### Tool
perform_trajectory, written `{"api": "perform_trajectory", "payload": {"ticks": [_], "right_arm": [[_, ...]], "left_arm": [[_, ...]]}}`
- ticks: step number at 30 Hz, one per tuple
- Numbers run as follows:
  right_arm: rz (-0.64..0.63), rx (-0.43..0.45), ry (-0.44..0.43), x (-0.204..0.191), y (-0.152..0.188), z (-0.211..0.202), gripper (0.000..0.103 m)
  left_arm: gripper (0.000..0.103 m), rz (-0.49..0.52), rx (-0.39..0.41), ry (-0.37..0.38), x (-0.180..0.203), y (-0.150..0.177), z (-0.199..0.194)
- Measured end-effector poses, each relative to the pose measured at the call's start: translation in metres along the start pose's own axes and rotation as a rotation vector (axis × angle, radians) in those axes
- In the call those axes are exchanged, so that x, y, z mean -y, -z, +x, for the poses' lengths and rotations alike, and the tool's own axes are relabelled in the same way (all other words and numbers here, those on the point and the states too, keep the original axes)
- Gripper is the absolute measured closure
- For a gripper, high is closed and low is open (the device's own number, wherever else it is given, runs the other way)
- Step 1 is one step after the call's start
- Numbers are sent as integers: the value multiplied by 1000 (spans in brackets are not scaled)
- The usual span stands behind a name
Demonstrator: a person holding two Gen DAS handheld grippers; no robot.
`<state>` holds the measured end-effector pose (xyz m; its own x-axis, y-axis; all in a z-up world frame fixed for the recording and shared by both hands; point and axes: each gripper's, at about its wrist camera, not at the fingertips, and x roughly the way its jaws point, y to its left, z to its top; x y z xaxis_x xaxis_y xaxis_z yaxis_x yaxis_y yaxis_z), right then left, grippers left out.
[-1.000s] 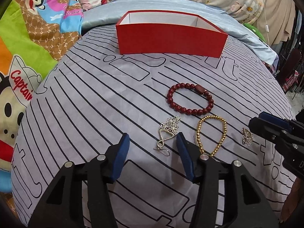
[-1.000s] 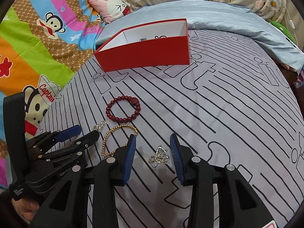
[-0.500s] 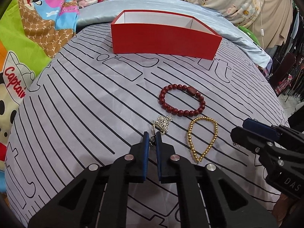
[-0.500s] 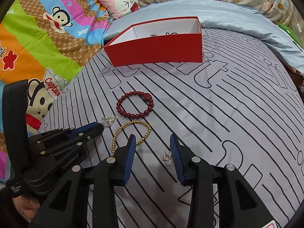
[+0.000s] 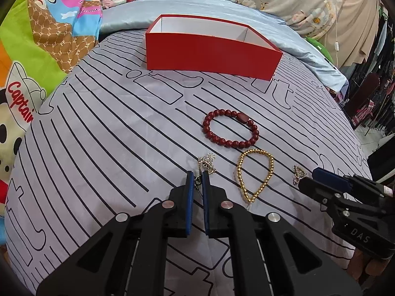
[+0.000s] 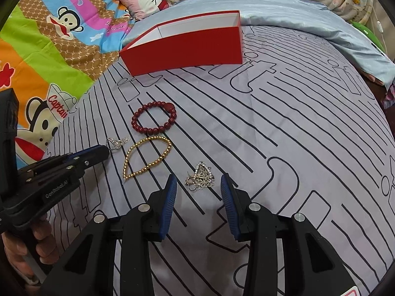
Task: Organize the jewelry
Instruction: 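Grasp the silver crown brooch with the right gripper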
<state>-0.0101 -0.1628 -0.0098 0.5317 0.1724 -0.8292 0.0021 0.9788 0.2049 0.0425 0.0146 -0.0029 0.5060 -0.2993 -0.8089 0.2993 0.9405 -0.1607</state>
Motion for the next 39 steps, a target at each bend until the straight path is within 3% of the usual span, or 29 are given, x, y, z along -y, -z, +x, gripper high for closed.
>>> {"api": "perform_trajectory", "payload": {"ticks": [5,13,15,22,24,26,39], "right_arm": [[-2,0,-1,-1,1,3,73],[-8,20,14,-5,-1,7,75],[-14,26,37,-6,-2,8,84],[1,31,30,-2,-3,7,89],[7,38,25,-1,-3,4,99],[13,35,18,0,-4,3,103],[40,49,-8,6,-4,-3,103]], "left_arm": [[97,-2,-3,-2,0,1,-1],[97,2,-8,0,2,4,0],[97,2,-11,0,3,4,0],[97,3,-10,4,5,5,0],[97,3,-7,5,5,4,-1],[97,-2,-4,10,5,4,-4],[97,-10,16,18,5,-2,-13]]}}
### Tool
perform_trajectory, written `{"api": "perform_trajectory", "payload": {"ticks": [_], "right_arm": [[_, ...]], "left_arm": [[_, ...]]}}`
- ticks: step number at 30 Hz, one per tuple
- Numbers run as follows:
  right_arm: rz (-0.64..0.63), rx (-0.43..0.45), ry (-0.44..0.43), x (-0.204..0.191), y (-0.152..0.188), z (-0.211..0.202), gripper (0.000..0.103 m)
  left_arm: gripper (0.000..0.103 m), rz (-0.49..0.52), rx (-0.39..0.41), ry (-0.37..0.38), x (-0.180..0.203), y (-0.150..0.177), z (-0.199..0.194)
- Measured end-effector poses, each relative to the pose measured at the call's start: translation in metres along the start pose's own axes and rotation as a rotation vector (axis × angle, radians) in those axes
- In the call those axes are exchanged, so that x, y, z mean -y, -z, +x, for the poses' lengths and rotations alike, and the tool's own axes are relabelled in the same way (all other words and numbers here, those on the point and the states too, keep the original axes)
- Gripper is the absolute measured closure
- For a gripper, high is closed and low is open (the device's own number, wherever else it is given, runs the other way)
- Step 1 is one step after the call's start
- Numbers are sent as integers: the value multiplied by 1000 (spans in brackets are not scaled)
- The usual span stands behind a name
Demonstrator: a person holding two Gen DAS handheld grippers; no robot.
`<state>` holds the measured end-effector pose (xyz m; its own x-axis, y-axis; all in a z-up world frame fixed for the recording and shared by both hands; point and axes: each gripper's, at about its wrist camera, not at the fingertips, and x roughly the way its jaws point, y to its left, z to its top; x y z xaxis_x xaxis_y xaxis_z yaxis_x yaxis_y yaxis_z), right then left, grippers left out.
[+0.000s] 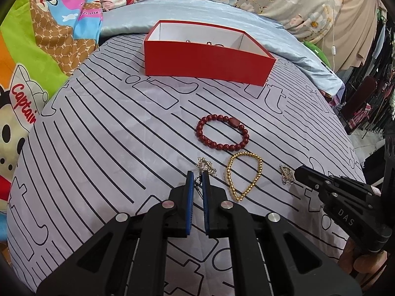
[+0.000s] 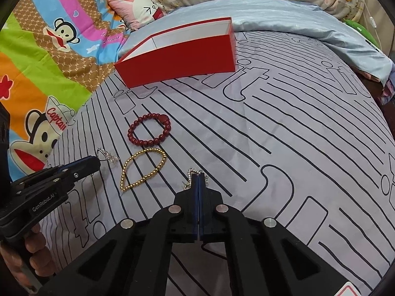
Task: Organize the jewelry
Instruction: 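Grasp the silver crown brooch with the right gripper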
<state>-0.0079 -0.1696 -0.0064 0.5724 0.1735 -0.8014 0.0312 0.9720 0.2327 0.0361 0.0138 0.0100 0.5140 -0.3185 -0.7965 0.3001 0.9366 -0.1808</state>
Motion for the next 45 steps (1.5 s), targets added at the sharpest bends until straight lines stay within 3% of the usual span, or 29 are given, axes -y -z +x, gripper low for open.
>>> {"api": "perform_trajectory", "payload": {"ticks": [8,10,12,13,24,28,38,45], "right_arm": [[27,-15,-21,6,1,2,103],[39,-14,-16,6,2,2,90],[35,-8,-5,4,3,1,71],[27,-4,1,2,3,0,70],[-32,5,61,-12,2,13,70],[-60,20,107,-14,2,15,84],[-14,23,66,-5,-1,7,87],[-2,70,41,-5,-14,-14,87]], "left_arm": [[97,-2,-3,0,0,-1,0],[97,-3,-5,-1,-1,0,1],[97,-3,-9,-2,-1,0,1],[97,-4,-11,-3,-1,1,2],[97,-5,-26,-3,-1,3,7],[97,-6,-29,-3,0,3,7],[97,-5,-22,-2,0,1,3],[97,-5,-9,7,0,-9,-5]]}}
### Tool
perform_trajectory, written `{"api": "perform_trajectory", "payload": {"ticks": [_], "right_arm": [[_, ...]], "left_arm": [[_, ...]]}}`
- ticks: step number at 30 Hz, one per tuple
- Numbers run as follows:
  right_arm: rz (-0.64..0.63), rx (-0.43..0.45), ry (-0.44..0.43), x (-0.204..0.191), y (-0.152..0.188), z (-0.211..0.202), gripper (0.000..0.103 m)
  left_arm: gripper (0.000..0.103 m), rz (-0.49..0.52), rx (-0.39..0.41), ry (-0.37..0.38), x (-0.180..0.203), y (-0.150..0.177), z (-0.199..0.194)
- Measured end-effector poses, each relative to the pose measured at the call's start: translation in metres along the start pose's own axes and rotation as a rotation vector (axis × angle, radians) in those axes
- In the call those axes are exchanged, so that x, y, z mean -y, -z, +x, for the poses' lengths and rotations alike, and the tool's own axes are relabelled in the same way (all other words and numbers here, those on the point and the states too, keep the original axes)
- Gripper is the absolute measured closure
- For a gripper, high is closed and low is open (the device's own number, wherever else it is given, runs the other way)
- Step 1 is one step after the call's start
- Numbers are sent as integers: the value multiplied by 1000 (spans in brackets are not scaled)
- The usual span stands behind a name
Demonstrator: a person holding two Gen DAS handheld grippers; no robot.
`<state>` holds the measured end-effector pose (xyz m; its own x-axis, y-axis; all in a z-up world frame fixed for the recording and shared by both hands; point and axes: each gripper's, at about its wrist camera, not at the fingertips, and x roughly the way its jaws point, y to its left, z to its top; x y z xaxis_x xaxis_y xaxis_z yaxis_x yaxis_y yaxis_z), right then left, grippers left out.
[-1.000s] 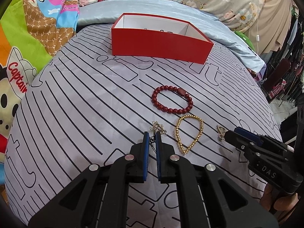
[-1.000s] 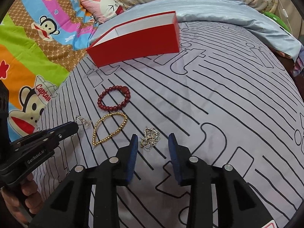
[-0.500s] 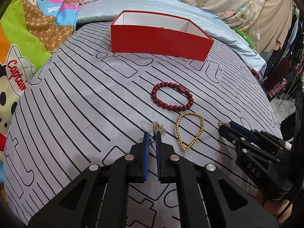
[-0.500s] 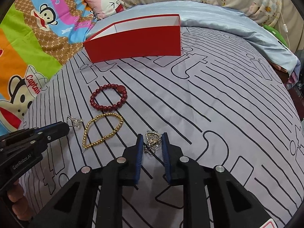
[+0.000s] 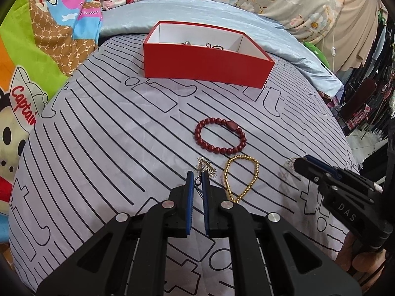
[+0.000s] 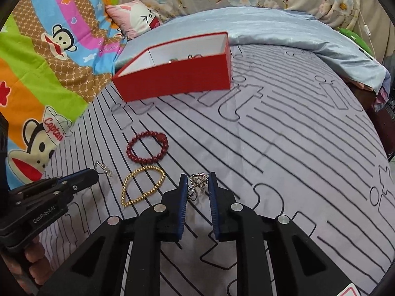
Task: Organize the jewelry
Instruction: 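Grasp the silver crown brooch with the right gripper, then carry both silver pieces into the red box and open both grippers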
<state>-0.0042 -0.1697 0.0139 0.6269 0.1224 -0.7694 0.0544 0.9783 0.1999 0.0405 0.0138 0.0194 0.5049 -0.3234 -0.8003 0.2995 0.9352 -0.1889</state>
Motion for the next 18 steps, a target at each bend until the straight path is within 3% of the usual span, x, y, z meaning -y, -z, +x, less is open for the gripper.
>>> {"api": "perform_trajectory", "payload": {"ticks": [7,18], "right_arm": [[-14,77,-30,-3,-38,-24,87],[-78,199,-66,-19,-124,-36,87]], "left_arm": [[97,19,50,6,4,-29,-16],[97,62,157,2,16,-113,-32]]}}
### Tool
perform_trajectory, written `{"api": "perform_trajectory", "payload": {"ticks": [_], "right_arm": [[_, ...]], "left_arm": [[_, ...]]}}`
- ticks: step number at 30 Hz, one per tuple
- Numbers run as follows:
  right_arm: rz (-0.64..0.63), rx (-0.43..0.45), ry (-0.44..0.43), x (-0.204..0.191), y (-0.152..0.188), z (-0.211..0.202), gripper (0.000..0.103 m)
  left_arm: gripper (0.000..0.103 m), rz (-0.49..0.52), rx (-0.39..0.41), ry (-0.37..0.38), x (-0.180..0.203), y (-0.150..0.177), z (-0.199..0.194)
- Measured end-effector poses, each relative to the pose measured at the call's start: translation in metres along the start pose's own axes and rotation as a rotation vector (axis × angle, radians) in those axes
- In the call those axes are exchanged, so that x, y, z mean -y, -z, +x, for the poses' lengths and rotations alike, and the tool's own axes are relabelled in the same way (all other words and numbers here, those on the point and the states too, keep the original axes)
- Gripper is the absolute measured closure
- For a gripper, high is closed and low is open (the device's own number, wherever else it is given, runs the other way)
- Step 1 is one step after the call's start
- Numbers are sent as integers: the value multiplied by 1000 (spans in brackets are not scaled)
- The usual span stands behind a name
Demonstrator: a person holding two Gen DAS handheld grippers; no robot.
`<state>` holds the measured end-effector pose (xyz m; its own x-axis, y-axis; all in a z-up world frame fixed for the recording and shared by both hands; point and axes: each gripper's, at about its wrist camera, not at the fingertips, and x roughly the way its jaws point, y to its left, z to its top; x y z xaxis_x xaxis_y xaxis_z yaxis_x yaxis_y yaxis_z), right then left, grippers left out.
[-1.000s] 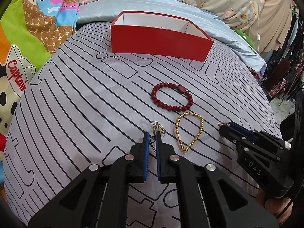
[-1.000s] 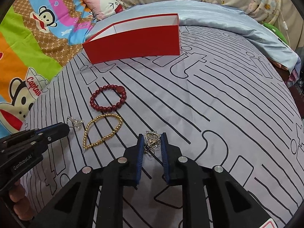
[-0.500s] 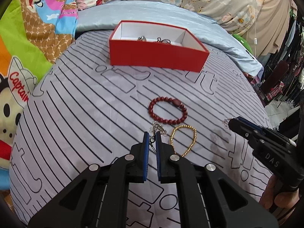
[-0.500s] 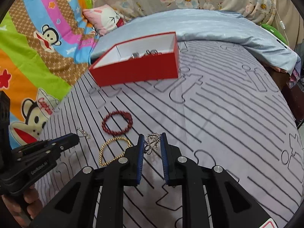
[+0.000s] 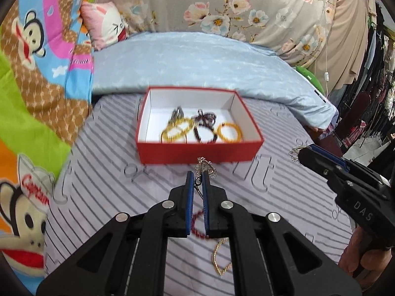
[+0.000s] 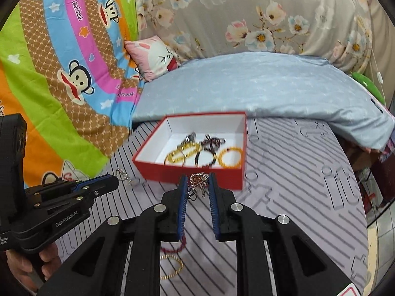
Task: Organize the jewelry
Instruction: 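Carry both silver pieces into the red box and open both grippers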
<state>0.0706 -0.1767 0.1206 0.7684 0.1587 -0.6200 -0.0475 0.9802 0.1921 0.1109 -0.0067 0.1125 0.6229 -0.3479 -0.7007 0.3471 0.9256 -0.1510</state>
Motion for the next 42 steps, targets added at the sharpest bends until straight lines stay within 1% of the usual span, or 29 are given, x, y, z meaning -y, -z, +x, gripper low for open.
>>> {"api": "perform_trajectory", "payload": {"ticks": [4,8,13,16,20,28,42], "right_arm": [[1,7,-8,0,-24,21,87],[-4,5,-10,-1,-42,43,87],[-14,-3,-11,-1,-58,70,87],[-3,-23,-17,3,-64,90,87],[7,-46,-17,7,-65,110,87],[17,-88,-13,13,-60,141,87],[27,-132,-15,16,-52,172,87]], "left_arm": [[97,25,32,-14,3,-30,9],[97,34,43,-24,2,-56,27],[97,22,34,-36,-3,-78,54],[97,21,23,-42,-6,-88,72],[97,17,3,-50,-11,-94,95],[97,11,-40,-70,-19,-93,128],[97,4,-81,-72,-25,-90,157]]}}
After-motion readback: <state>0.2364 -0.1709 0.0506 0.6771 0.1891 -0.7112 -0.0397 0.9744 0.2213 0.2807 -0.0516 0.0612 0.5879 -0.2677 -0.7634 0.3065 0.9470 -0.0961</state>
